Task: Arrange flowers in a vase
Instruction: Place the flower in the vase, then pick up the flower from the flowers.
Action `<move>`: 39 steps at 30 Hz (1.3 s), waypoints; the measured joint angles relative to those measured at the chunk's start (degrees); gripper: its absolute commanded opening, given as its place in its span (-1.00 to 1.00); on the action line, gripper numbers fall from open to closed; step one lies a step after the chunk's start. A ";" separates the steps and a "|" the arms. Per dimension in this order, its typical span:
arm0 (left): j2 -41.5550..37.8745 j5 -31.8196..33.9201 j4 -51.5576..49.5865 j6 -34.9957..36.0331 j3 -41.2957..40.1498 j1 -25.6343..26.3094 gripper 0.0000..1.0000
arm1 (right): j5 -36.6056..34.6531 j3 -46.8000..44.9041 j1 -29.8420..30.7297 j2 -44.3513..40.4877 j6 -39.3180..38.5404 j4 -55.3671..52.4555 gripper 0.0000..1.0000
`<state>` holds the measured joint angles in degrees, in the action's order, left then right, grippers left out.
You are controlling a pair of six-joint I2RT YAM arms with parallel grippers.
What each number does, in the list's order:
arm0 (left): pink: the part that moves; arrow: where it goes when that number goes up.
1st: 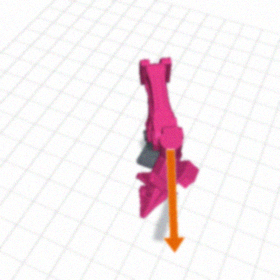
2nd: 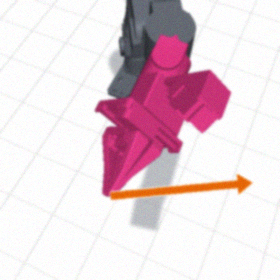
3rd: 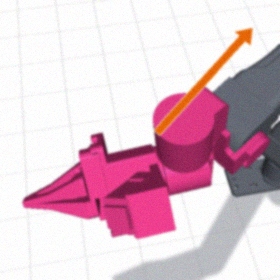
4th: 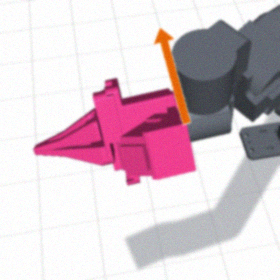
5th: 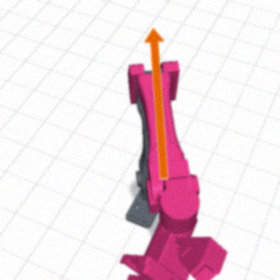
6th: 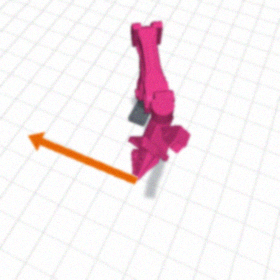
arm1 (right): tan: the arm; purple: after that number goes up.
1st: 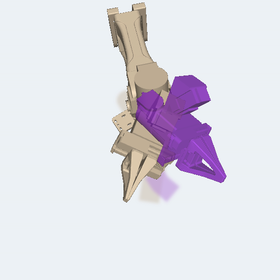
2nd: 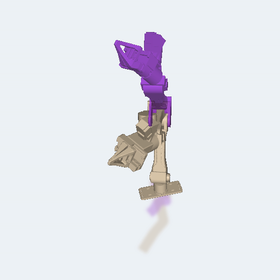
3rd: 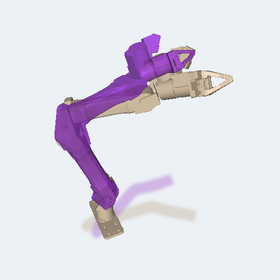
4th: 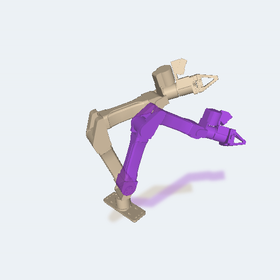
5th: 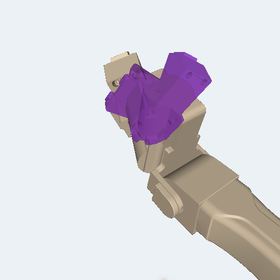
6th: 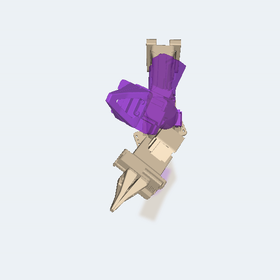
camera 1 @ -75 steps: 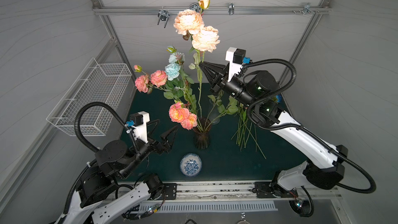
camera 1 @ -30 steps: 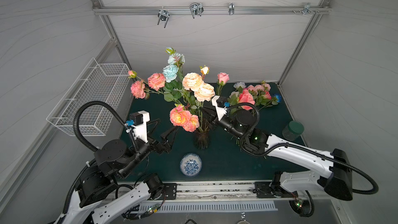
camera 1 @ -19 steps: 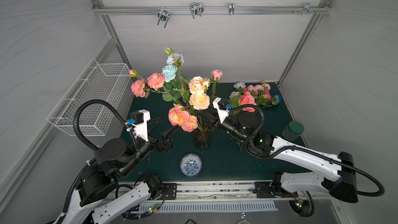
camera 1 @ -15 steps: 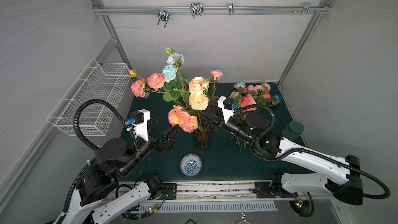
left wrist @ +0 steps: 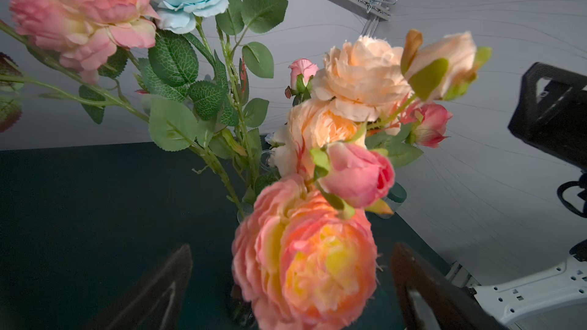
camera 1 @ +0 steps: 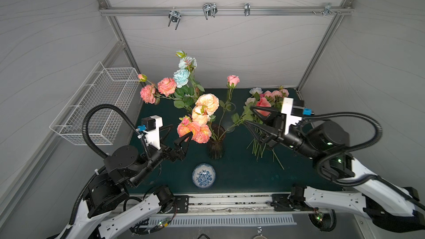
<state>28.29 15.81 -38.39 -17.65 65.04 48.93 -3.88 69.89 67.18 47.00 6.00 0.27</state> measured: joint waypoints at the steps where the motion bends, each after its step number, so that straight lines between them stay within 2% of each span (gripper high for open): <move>1: 0.00 -0.04 0.11 0.00 0.00 0.00 0.99 | -0.76 0.50 0.00 -1.53 -0.07 -1.16 0.27; 6: 0.50 -0.22 0.76 0.00 0.00 0.00 0.99 | -11.41 0.33 -0.02 -9.18 -1.40 -5.92 0.38; 10: 1.18 -0.46 1.03 0.00 0.00 0.00 0.99 | -20.81 -3.48 -0.96 -11.58 -1.86 -9.29 0.43; 15: 1.75 -1.14 1.53 0.00 0.00 0.00 0.99 | -25.81 -8.57 -8.13 -12.13 1.16 -16.02 0.44; 19: 1.86 -1.46 1.57 -0.02 0.00 0.00 0.99 | -23.06 -10.73 -20.74 -12.00 6.43 -20.98 0.43; 24: 1.86 -1.49 1.88 -0.02 0.00 0.00 0.99 | -9.97 -18.18 -43.23 -9.90 15.74 -21.99 0.22; 27: 1.86 -1.49 1.86 -0.04 0.00 0.00 0.99 | -1.20 -22.97 -52.13 -2.58 20.57 -20.68 0.17; 30: 1.86 -1.57 1.86 -0.09 0.00 0.00 0.99 | 6.75 -22.12 -56.50 11.58 22.45 -19.37 0.17; 33: 1.86 -1.79 1.84 -0.13 0.00 0.00 0.99 | 10.62 -17.33 -56.17 28.00 21.27 -19.30 0.16; 39: 1.86 -2.78 1.84 -0.35 0.00 0.00 0.99 | 10.08 -5.62 -51.76 48.35 16.35 -21.22 0.02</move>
<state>30.15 13.04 -36.56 -18.00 65.04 48.93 6.20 64.27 15.42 95.35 22.35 -20.95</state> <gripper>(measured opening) 0.994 0.532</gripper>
